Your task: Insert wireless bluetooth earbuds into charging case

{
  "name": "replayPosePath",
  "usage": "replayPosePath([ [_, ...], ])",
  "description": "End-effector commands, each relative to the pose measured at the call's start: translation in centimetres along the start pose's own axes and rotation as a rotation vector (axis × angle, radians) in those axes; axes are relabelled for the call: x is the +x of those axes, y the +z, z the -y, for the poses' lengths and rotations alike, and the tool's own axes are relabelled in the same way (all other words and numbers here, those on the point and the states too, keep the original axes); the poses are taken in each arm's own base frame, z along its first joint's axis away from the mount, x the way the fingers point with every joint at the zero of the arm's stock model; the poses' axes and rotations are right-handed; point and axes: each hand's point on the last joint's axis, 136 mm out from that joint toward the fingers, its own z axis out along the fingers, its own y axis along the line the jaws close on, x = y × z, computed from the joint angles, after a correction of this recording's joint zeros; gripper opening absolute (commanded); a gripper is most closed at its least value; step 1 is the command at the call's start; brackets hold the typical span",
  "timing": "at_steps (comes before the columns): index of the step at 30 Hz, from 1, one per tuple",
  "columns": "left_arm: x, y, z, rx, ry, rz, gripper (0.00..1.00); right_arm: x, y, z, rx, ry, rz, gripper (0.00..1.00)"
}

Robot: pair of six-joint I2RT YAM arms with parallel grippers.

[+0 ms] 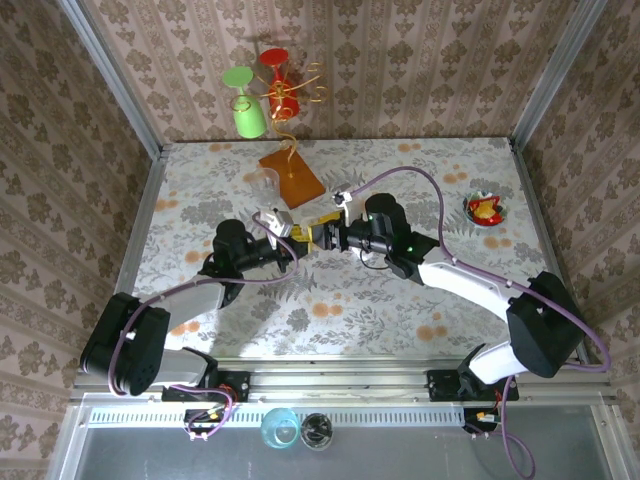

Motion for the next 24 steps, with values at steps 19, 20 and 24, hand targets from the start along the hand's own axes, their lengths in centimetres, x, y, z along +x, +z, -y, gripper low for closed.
replayPosePath([
  [19, -1.5, -0.3, -0.7, -0.034, 0.019, 0.039, 0.0, -0.6, -1.1, 1.4, 0.087, 0.02, 0.007, 0.56],
  [20, -1.5, -0.3, -0.7, -0.034, 0.017, 0.039, 0.0, -0.7, -1.1, 1.4, 0.089, 0.02, 0.008, 0.56],
  [24, -1.7, -0.4, -0.7, -0.032, 0.006, 0.048, 0.0, -0.7, -1.2, 1.5, 0.091, 0.021, 0.008, 0.56],
])
